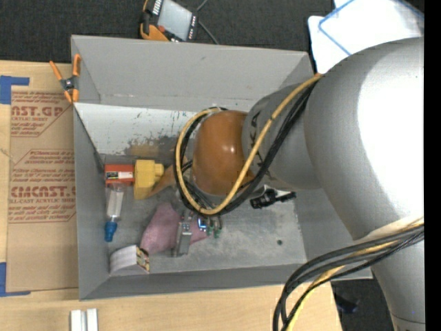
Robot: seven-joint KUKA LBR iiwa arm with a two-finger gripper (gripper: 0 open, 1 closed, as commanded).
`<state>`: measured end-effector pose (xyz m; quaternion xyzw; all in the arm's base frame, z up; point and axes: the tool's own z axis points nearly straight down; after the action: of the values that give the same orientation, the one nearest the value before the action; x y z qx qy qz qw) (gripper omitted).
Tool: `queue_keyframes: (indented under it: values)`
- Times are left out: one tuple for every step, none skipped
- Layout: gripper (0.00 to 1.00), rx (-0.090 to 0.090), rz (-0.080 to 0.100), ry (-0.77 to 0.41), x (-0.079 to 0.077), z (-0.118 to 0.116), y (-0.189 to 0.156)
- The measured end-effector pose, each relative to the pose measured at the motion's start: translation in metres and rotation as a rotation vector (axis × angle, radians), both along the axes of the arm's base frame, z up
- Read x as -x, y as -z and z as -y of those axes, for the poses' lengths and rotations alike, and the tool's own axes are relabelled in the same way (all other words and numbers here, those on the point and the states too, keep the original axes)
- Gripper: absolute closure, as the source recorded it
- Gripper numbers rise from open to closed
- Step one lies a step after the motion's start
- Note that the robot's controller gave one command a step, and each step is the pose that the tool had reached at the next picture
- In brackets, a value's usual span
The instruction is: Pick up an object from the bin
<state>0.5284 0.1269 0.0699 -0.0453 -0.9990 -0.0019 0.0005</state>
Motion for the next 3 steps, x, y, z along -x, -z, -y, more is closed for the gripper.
queue_keyframes:
  values:
    - [0.00, -0.001, 0.008, -0.037, 0.0029, -0.0033, -0.0001]
    - [1.00, -0.003, 0.004, -0.004, -0.0003, -0.0015, -0.0006]
    - [1.00, -0.003, 0.004, -0.004, -0.0002, -0.0015, -0.0007]
